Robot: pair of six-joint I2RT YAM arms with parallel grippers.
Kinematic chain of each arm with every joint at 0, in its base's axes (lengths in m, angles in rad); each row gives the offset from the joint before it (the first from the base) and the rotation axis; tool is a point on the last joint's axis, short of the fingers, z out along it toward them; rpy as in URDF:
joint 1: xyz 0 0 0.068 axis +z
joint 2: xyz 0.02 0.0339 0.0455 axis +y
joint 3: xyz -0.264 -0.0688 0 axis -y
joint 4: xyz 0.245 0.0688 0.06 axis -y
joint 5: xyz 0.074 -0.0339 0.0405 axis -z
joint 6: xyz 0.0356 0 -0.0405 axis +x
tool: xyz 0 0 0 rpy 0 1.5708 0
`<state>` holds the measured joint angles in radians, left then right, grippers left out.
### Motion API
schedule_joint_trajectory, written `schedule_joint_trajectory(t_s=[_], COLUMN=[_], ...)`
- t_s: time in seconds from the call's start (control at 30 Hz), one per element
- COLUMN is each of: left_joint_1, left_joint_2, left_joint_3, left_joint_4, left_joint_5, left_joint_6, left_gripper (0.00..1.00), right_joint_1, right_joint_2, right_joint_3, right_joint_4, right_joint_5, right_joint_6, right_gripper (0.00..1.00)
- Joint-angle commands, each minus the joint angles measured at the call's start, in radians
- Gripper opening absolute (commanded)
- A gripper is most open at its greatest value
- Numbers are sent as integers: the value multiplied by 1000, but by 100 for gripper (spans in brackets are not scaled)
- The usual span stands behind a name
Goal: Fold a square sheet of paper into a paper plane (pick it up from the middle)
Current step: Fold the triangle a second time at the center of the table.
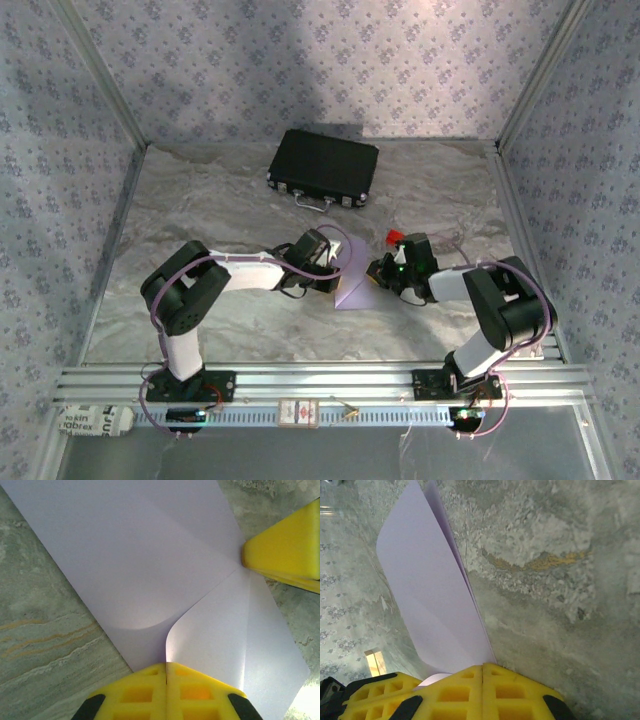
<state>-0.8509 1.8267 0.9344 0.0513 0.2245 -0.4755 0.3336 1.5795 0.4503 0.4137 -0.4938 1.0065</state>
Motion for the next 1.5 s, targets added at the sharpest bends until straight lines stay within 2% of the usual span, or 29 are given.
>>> schedule_joint_trajectory(t_s=[0.0, 0.2, 0.33, 0.63, 0.97, 1.23, 1.47], left_joint_1=[4, 4, 4, 4, 4, 4, 3], left_joint_2=[29, 24, 24, 29, 28, 30, 31], left_joint_3=[4, 3, 1, 2, 1, 2, 3], left_joint_4=[-73, -76, -74, -73, -75, -76, -76], left_joint_5=[6, 6, 6, 7, 8, 10, 13], left_joint_6=[6, 5, 6, 6, 9, 8, 5], left_gripper=[2, 2, 2, 2, 2, 2, 2], right_joint_1=[-11, -4, 35, 142, 138, 129, 109], right_joint_2=[18, -79, -128, -62, -14, -110, -37], right_joint_3=[-28, 3, 21, 19, -51, 11, 35], right_joint_4=[-16, -72, -111, -33, -9, -86, -11], right_joint_5=[23, 11, 25, 39, 51, 49, 2], right_joint_6=[11, -11, -13, 33, 50, 21, 33], right_gripper=[0, 0, 0, 0, 0, 0, 0])
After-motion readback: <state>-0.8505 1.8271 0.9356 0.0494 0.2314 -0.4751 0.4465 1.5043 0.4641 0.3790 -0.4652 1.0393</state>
